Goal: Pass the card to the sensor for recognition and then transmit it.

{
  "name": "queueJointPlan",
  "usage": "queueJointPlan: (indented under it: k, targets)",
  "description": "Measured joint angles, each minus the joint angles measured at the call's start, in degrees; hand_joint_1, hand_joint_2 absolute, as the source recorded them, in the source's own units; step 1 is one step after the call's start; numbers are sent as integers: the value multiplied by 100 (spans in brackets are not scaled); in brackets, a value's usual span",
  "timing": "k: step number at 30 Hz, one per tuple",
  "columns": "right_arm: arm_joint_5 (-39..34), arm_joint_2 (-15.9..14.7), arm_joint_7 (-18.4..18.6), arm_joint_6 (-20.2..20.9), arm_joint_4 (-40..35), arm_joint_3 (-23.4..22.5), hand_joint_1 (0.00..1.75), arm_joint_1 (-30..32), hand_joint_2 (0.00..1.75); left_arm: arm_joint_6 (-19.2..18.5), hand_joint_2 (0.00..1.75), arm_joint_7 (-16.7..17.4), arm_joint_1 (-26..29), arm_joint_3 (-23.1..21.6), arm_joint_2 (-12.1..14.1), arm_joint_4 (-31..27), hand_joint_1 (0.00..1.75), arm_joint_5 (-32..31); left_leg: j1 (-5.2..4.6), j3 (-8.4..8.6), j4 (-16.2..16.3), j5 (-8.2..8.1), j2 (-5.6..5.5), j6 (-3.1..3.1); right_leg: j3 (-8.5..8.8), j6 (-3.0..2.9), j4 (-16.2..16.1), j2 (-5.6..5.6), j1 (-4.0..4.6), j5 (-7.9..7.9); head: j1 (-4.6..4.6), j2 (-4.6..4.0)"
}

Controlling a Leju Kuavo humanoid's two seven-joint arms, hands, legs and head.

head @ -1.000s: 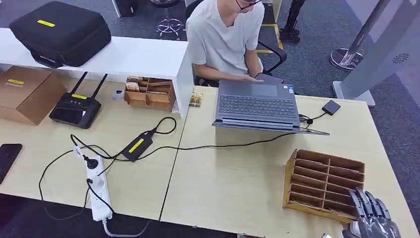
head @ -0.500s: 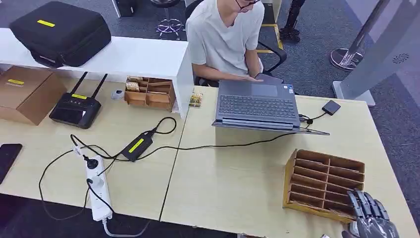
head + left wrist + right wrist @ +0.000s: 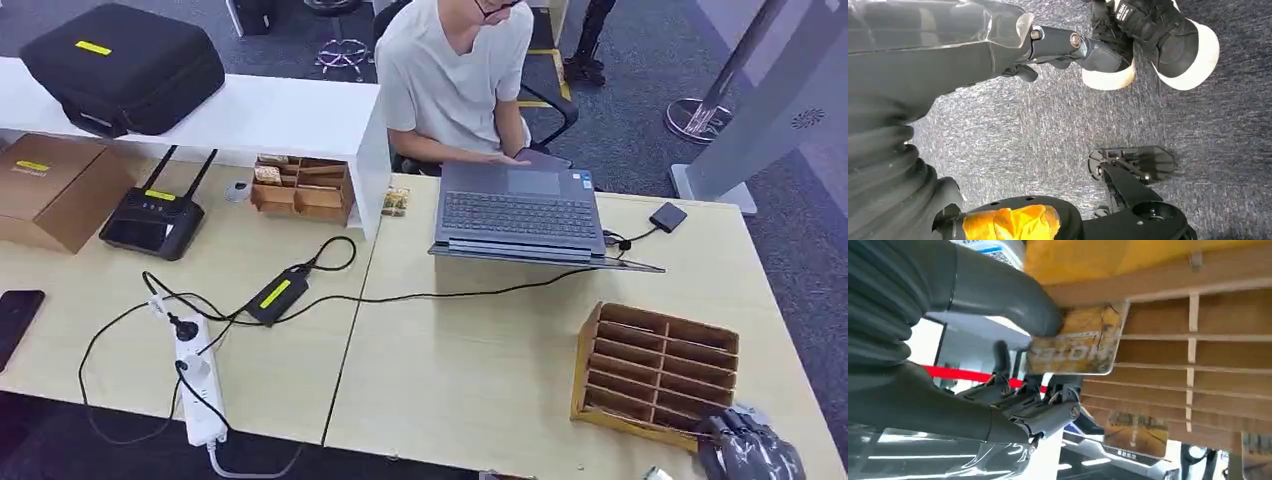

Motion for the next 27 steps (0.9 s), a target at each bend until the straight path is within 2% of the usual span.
queueJointPlan:
  k: [18, 23, 27]
  targets:
    - [9, 46, -39, 52, -17, -44, 175, -31, 175, 0, 175, -24, 1, -2, 0, 0, 0, -42, 0, 1, 0, -2, 2, 3, 1, 0, 0, 1, 0, 0, 0, 0]
    - [72, 77, -9, 70, -22, -46, 175, -30, 175, 275, 175, -85, 1, -35, -2, 0, 0, -100, 0, 2, 0, -2, 5, 3, 1, 0, 0, 4, 0, 0, 0, 0]
    - [109, 101, 13, 57, -22, -48, 175, -31, 175, 242, 175, -50, 0, -44, 20, 0, 0, -105, 0, 3, 0, -2, 6, 3, 1, 0, 1, 4, 1, 0, 0, 0]
